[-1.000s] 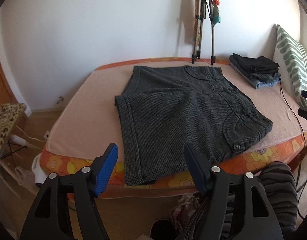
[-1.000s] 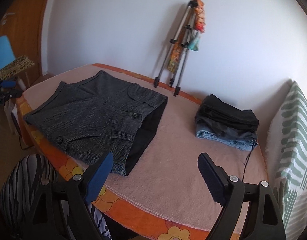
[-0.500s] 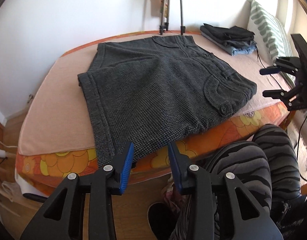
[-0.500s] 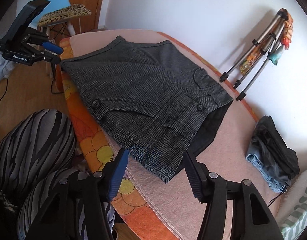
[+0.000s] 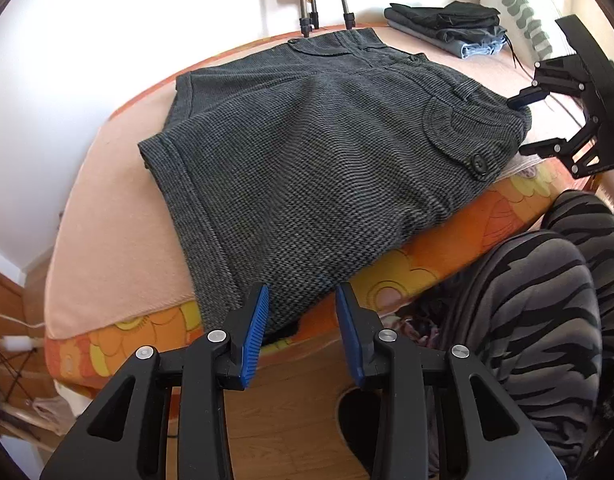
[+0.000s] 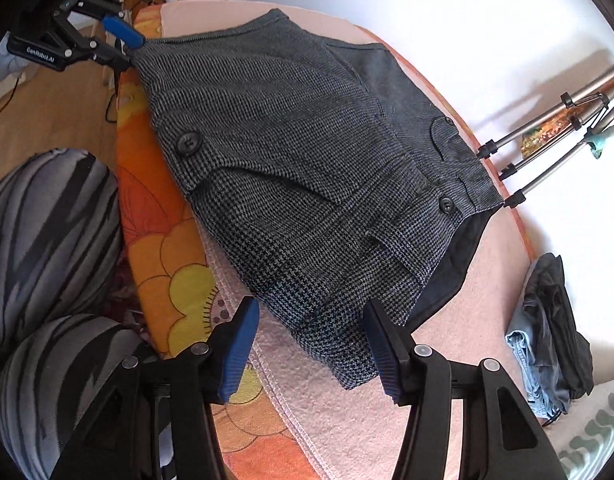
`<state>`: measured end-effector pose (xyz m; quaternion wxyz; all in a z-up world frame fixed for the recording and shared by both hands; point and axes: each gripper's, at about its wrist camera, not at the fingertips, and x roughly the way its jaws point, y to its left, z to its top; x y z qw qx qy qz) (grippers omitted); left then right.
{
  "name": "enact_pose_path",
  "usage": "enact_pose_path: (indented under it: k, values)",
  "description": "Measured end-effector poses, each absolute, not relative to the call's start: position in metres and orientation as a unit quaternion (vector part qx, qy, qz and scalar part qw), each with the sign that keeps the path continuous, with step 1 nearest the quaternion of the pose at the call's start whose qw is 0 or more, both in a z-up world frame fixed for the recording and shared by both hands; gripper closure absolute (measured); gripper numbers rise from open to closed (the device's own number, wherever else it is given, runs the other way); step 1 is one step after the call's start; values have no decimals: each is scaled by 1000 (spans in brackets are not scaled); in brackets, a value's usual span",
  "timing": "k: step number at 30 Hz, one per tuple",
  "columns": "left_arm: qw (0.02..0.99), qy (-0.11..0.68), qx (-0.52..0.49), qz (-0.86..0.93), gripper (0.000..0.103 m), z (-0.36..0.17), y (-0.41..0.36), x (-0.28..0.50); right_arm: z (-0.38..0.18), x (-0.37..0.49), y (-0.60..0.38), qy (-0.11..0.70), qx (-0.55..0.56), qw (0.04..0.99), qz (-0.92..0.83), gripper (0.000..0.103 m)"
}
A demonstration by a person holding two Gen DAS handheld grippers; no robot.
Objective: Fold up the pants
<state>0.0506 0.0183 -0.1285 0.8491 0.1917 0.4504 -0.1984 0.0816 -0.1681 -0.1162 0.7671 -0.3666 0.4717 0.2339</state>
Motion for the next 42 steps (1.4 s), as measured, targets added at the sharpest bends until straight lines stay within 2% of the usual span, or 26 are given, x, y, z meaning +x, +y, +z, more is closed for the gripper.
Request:
enact_pose_path:
  k: [2, 4, 6, 7, 8, 10, 13, 22, 42]
  values:
    - [847, 452, 198, -198, 69, -132, 18, 53, -119, 84, -168, 476, -368, 765, 229, 49]
    - [844, 455, 204, -197, 69, -135, 18, 55, -121, 88, -167, 485, -363, 762, 231, 62]
    - [844, 454, 210, -195, 70, -139, 18, 57, -120, 90, -168, 489, -356, 761, 234, 66]
    - [845, 454, 209, -193, 76, -139, 19, 58, -119, 90, -169, 488, -356, 762, 234, 69]
    - [846, 455, 204, -191, 88, -140, 21, 59, -118, 91, -169, 487, -355, 763, 234, 71]
    - [849, 455, 186, -194, 95, -138, 23, 62, -114, 92, -170, 484, -348, 769, 231, 78]
    - [861, 434, 177, -195, 98, -128, 25, 62, -104, 95, -171, 474, -343, 778, 227, 83]
    - [898, 373, 150, -180, 99, -78, 36, 86, -68, 115, -168, 436, -336, 809, 207, 87]
    - [922, 310, 163, -168, 100, -24, 23, 197, -18, 222, -188, 391, -310, 852, 156, 91]
